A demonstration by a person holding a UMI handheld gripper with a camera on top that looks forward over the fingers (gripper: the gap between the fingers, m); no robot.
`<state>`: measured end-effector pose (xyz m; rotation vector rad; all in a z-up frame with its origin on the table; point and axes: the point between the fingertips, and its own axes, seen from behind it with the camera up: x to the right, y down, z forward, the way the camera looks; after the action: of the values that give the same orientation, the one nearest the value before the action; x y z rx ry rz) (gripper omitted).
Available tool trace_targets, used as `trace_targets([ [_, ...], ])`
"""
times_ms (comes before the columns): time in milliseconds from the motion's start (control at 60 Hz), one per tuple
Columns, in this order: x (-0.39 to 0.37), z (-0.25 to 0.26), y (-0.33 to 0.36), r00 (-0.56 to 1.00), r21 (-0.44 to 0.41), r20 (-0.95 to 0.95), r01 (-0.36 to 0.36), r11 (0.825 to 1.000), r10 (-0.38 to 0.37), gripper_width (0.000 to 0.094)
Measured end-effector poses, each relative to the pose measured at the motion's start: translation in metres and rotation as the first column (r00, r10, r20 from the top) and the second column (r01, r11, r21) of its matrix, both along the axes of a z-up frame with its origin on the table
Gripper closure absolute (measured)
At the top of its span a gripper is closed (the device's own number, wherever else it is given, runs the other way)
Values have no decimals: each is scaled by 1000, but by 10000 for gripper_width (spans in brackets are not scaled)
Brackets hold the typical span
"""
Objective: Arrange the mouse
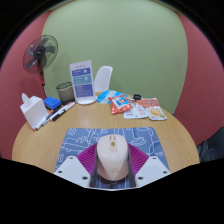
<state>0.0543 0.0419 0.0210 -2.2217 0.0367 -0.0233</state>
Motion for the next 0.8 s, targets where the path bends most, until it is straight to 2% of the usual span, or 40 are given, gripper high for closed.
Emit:
trace_targets([
  [117,0,-24,-8,1000,-60,-22,-14,998,13,444],
  [167,0,-25,-10,999,-69,-38,-16,997,13,387],
  [200,-1,-22,-12,999,-67,-41,-16,998,13,321],
  [267,-1,-9,-17,999,-56,-43,-15,998,13,82],
  [383,8,23,-32,1000,-12,3,11,1000,-11,95],
  [500,2,66,-59,1000,35,21,7,999,-8,92],
  [800,-25,177,-179,995,146,98,5,989,-19,94],
])
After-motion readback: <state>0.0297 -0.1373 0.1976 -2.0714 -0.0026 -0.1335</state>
